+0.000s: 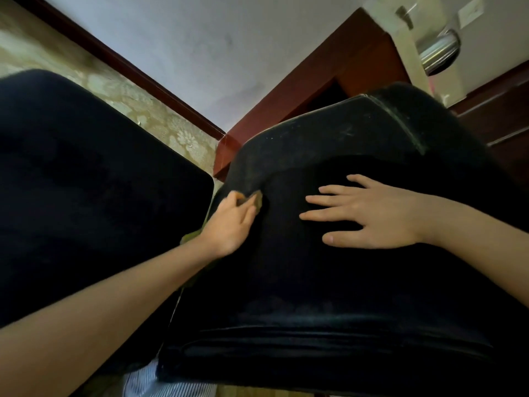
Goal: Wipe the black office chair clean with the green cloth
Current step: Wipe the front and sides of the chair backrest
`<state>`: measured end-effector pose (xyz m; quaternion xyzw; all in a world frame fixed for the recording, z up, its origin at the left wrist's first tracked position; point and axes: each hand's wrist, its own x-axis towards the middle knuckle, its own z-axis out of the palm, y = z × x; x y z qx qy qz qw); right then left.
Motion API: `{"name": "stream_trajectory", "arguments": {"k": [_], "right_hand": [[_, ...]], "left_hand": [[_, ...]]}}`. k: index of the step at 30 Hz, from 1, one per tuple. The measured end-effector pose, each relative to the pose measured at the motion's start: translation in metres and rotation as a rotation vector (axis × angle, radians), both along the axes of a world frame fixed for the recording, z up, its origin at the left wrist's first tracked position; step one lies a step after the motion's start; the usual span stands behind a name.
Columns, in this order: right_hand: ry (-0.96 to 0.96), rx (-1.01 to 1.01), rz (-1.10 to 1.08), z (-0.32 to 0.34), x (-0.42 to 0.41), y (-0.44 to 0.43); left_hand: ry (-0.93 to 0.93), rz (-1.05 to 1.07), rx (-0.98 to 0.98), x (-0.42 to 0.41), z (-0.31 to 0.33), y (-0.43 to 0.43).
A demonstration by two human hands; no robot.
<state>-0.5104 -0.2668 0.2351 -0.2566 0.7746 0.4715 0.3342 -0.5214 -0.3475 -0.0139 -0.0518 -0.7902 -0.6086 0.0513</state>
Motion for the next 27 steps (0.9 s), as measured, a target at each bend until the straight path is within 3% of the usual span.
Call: {"name": "stream_trajectory", "arguments": {"k": [3,8,12,19,25,27], "right_hand": [[0.007,-0.029,-0.015,0.002,0.001,0.000],[0.019,0.009,-0.002,-0.002,0.003,-0.002],[0.021,0.029,-0.009,-0.002,0.003,-0.002],[0.024,0.015,-0.003,-0.002,0.003,-0.004],[0.042,-0.055,0.006,-0.002,0.007,-0.005],[0.071,-0.115,0.020,-0.001,0.010,-0.007]], "left_hand": [[0.052,-0.045,0.094,0.039,-0.010,0.000],[0.137,-0.124,0.119,0.025,0.020,0.008],[0.163,-0.081,-0.027,-0.009,0.040,0.017],[-0.089,-0.003,-0.123,-0.025,0.017,0.001],[-0.413,-0.204,0.027,0.009,0.008,-0.029],[-0.449,-0.169,0.192,0.014,0.025,-0.041]]}}
